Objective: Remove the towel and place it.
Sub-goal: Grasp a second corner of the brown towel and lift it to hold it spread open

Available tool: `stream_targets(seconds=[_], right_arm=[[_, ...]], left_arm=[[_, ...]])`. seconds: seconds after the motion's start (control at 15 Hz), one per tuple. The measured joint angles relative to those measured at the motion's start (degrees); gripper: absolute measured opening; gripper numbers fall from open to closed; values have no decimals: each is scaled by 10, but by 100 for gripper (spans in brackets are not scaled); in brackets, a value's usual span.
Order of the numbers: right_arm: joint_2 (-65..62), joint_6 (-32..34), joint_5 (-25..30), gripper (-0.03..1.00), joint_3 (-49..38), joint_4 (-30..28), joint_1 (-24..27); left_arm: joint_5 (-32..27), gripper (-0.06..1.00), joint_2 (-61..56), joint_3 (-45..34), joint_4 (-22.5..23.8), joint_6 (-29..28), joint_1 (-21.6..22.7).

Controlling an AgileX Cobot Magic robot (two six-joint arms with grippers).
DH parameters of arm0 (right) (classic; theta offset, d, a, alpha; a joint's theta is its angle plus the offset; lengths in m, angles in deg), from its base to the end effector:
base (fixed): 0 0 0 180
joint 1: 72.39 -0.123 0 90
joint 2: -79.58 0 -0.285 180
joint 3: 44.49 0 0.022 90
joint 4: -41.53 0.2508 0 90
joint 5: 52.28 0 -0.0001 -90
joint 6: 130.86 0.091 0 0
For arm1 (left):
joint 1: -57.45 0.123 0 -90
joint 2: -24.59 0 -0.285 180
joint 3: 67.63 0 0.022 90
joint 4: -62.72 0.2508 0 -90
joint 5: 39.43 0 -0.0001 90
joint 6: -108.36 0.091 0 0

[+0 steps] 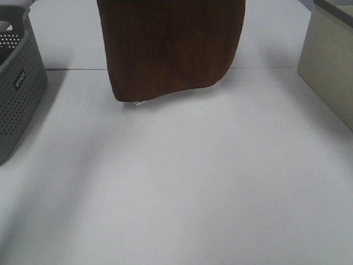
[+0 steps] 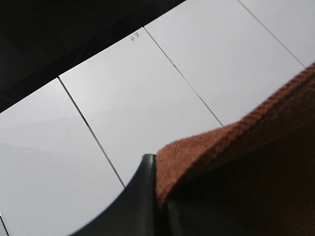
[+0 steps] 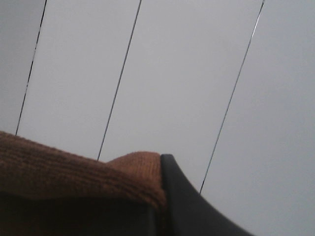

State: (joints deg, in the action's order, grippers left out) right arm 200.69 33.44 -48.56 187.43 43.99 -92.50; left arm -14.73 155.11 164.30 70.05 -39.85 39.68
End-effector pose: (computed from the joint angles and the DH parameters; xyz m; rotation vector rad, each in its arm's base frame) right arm 0.4327 0.1587 0.5033 -0.3677 1.2189 0.1050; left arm 0.4750 -0.1573 0.4641 0.4902 0.8124 0.3085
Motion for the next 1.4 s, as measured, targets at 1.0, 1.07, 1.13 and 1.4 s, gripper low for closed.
stream_targets(seconds=[1.0,1.07,1.13,1.4], right_arm=[[103,9,-10,1,84,45,38],[103,9,-1,1,84,49,38],[101,9,15,1,84,56,38],[87,9,122,1,86,80,38]], left_arm=[[-53,0,160,209,106,-117,30],[-64,0,160,209,107,-119,30],[-80,0,160,209,110,-127,30],[-238,0,144,209,134,-193,26]])
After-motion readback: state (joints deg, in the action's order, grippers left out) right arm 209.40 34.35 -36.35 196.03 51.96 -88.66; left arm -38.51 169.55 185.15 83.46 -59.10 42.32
